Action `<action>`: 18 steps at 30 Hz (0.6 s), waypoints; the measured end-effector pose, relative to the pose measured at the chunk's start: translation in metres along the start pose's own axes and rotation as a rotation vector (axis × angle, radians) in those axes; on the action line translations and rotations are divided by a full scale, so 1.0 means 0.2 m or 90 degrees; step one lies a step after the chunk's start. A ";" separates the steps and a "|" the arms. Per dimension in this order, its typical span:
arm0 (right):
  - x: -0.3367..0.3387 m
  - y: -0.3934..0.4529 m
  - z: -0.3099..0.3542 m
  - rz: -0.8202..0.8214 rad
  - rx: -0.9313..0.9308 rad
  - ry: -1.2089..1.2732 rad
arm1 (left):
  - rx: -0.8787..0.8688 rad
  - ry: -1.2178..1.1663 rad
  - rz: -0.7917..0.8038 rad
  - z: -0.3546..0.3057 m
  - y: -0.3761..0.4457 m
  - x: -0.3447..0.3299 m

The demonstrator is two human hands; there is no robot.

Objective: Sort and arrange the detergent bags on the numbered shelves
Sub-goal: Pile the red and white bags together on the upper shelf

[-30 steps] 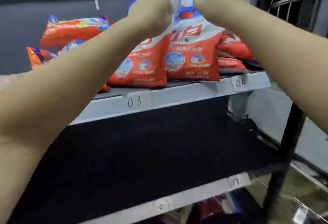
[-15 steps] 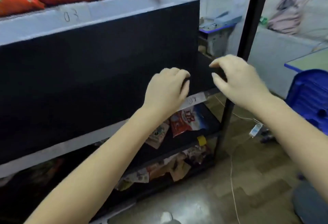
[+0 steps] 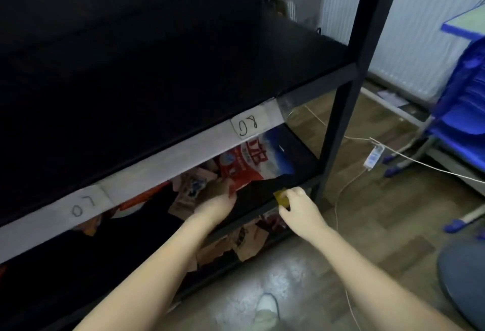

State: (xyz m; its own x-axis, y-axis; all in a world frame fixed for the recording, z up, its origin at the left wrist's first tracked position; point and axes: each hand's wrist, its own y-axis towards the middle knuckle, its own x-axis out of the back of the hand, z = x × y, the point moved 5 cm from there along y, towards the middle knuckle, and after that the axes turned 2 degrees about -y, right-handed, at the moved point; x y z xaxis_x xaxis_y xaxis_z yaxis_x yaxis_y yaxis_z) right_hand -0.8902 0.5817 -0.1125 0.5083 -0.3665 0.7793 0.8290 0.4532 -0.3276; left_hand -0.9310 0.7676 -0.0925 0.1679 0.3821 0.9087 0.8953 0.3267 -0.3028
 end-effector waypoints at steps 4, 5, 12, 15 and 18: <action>-0.24 0.40 -0.04 0.026 -0.065 0.125 | -0.003 -0.027 -0.097 0.13 0.35 -0.19; -0.28 0.48 -0.05 0.034 -0.101 0.191 | -0.005 -0.033 -0.115 0.15 0.42 -0.21; -0.54 0.77 0.12 0.028 -0.290 1.065 | 0.086 -0.045 -0.202 0.22 0.66 -0.37; -0.56 0.80 0.14 -0.063 -0.298 1.097 | 0.056 -0.067 -0.209 0.21 0.63 -0.41; -0.55 0.78 0.12 -0.109 -0.292 1.101 | 0.024 -0.101 -0.190 0.22 0.59 -0.42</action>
State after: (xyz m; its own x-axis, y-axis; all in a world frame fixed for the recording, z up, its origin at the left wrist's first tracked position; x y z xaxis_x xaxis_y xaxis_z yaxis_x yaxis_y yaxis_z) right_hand -0.8222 0.7127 -0.2369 -0.1890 -0.8627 -0.4691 0.7323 0.1945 -0.6527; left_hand -0.8583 0.8126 -0.2170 -0.1685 0.3929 0.9040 0.8787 0.4754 -0.0428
